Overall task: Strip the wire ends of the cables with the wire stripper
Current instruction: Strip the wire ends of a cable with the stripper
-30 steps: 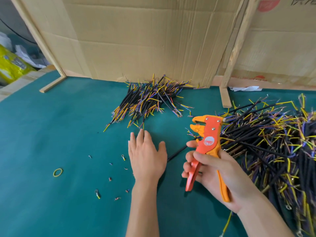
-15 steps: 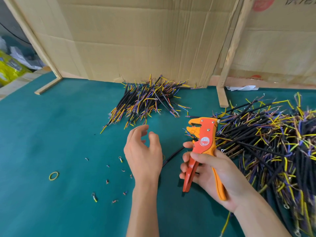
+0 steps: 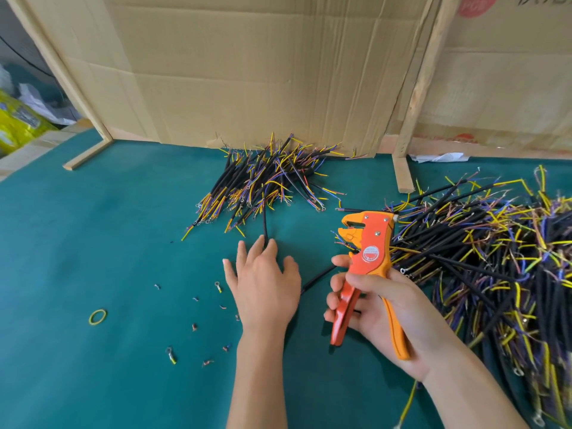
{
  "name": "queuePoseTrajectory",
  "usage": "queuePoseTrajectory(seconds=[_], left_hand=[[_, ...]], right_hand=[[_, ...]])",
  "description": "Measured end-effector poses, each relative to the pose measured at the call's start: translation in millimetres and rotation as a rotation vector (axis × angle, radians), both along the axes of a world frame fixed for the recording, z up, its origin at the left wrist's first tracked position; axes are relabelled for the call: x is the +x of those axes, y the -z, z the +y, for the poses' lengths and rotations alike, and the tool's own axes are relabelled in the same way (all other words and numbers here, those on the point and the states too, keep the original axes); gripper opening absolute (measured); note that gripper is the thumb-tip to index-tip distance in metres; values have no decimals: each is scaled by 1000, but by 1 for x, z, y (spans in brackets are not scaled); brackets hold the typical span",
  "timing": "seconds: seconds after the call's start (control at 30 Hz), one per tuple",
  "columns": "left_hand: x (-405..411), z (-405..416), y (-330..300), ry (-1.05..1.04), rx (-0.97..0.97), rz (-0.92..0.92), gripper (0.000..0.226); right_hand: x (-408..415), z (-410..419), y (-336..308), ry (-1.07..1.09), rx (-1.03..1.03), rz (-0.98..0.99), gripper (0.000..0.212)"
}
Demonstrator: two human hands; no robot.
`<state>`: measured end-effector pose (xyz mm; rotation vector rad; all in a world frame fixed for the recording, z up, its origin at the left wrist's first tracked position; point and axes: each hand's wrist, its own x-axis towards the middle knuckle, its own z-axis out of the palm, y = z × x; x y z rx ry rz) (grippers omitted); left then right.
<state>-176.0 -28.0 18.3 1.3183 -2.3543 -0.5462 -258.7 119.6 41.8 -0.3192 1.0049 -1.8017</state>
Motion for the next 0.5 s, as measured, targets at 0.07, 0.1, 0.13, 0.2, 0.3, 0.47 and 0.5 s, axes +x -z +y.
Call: queuePoseTrajectory(seconds=[0.07,0.1,0.13,0.2,0.3,0.47,0.5], left_hand=[[1,1,-4,-41,1,178,23],[1,2,-8,-84,21,299,20],[2,3,-14,-139,56,412,18],[3,4,-22,-204,158,559,16],[5,3,-23,-104,278,623,18],[2,4,-20,129,331,634,17],[2,3,-19,158,340,650,18]], right_hand=[[0,0,0,2,3,0,49],[0,0,0,1,5,-3,48],[-1,0,0,-1,4,-8,48],[-1,1,1,-8,-2,-14,50],[-2,2,2,-28,-10,-15,54],[-3,4,-1,-30,-90,-83,73],[-4,5,-2,-28,-132,-104,75]])
